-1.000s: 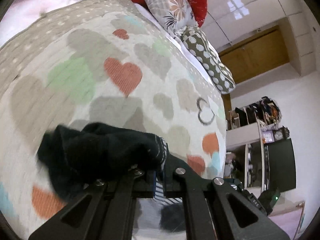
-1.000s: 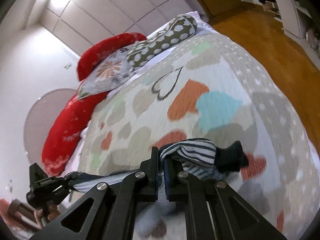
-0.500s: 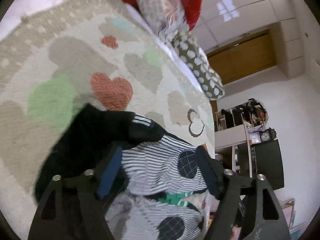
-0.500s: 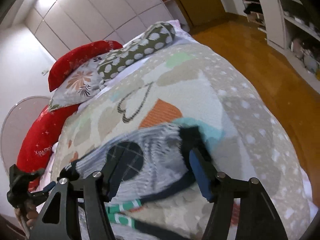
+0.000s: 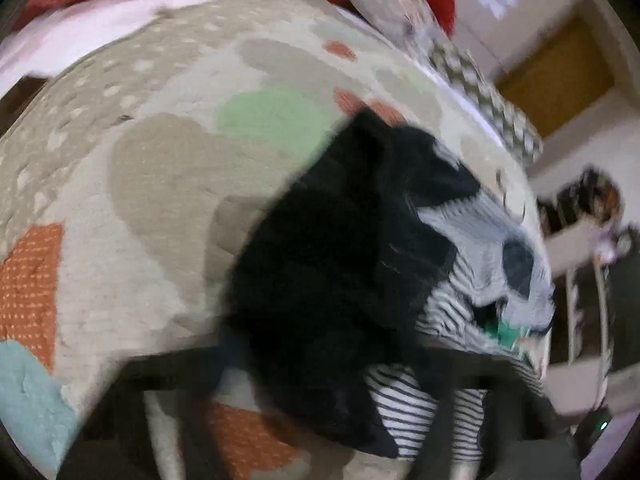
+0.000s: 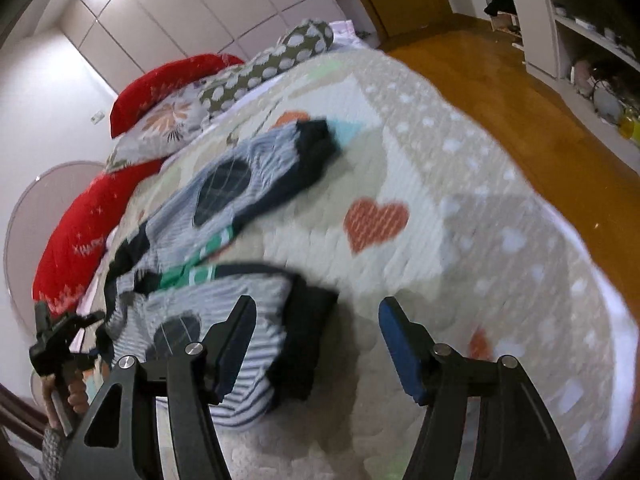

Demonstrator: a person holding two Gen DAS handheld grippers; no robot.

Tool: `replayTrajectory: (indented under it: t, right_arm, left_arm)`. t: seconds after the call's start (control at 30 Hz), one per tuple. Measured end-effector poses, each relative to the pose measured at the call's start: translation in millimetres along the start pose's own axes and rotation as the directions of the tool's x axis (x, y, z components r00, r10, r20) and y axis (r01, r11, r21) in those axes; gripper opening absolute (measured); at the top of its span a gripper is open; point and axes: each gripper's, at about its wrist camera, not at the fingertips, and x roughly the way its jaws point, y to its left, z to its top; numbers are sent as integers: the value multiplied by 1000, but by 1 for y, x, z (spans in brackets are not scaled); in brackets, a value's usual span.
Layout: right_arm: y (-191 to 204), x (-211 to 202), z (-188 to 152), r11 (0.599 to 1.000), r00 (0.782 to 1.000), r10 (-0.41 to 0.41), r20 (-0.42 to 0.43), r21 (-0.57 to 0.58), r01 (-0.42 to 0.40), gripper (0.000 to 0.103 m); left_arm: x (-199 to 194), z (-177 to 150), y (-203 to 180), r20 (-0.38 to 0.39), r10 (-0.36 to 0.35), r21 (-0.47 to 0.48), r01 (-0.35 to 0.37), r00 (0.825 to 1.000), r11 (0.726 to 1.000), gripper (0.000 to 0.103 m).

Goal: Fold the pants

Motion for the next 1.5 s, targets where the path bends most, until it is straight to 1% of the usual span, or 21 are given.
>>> replayTrajectory:
  t: [0.03,0.07,0.1,0.27,0.4,0.47,0.53,0.6,0.63,0.67,0.7,0.73,0.77,0.9,1.03,1.13,1.17,1.2,1.3,1.4,1.5]
  right_arm:
    - [3,3,-2,1000,1000,1,-3,-9,-1,50]
    - [9,9,-4,1000,1000,2,-23,-31,-3,21]
    - [12,12,-5,999,999,-1,-39,-42,-1,16]
    - [20,2,0,998,1000,-18,-11,-67,18,12]
    - [10,-5,6,999,1000,-13,2,-41,13,11]
    - [4,-6,9,1000,1000,-19,9,-18,19,11]
    - [-1,-6,11,1000,1000,-22,10,-7,22,11]
    - [-3,-1,11,999,999,-47,3,-20,47,12]
    - [-5,4,10,994,995,-99,-5,-35,99,14]
    - [-7,6,8,992,992,-122,-10,-42,122,23]
    - [-7,6,7,991,992,-127,-6,-42,127,27]
    - [-8,2,6,991,992,-127,1,-40,127,29]
    - [-7,-2,6,990,991,-133,1,-41,133,31]
    - [3,-24,13,978,984,-167,56,-115,173,32]
    - [18,-28,40,969,991,-120,51,-210,129,39]
    - [40,-18,66,946,993,-102,62,-301,116,50]
    - [50,-12,76,932,992,-101,75,-342,121,57]
    - [56,-7,80,923,991,-103,83,-362,127,61]
    - [77,24,106,898,994,-85,62,-427,104,61]
    - [90,56,125,882,997,-76,8,-466,71,61]
    - [102,96,147,839,995,-92,-48,-542,52,61]
  left_arm:
    - [1,-1,-3,-25,-2,-9,2,1000,1000,15]
    - [-2,-3,-4,-19,-2,-19,2,1000,1000,15]
    - [-7,-5,-4,-13,8,-19,-8,1000,1000,15]
    - [-47,-22,7,25,-16,-45,17,1000,999,15]
    - [-52,-34,9,5,-28,-62,28,1000,998,15]
    - [-45,-34,8,0,-4,-68,4,1000,998,18]
    - [-37,-34,18,-12,25,-104,-26,1000,994,23]
    - [-32,-37,33,-27,-31,-168,26,999,986,26]
    - [-34,-39,38,-25,-65,-188,60,998,980,28]
    - [-38,-41,41,-19,-80,-191,75,997,979,34]
    - [-44,-42,42,-10,-81,-183,78,997,980,39]
    - [-54,-43,43,12,-69,-164,70,998,984,52]
    - [-62,-43,42,36,-51,-143,56,998,988,59]
    - [-90,-35,18,113,5,10,-6,994,1000,69]
    - [-83,-15,-29,103,8,194,-28,995,981,71]
    - [-66,0,-73,71,-11,330,-14,997,944,71]
    - [-58,7,-87,62,-17,372,-7,998,928,71]
    - [-46,15,-101,54,-17,409,-7,998,913,71]
    - [-20,35,-124,33,-23,446,6,999,895,71]
    - [11,55,-141,-41,-51,468,64,998,881,71]
    - [44,70,-145,-118,-35,477,87,992,875,71]
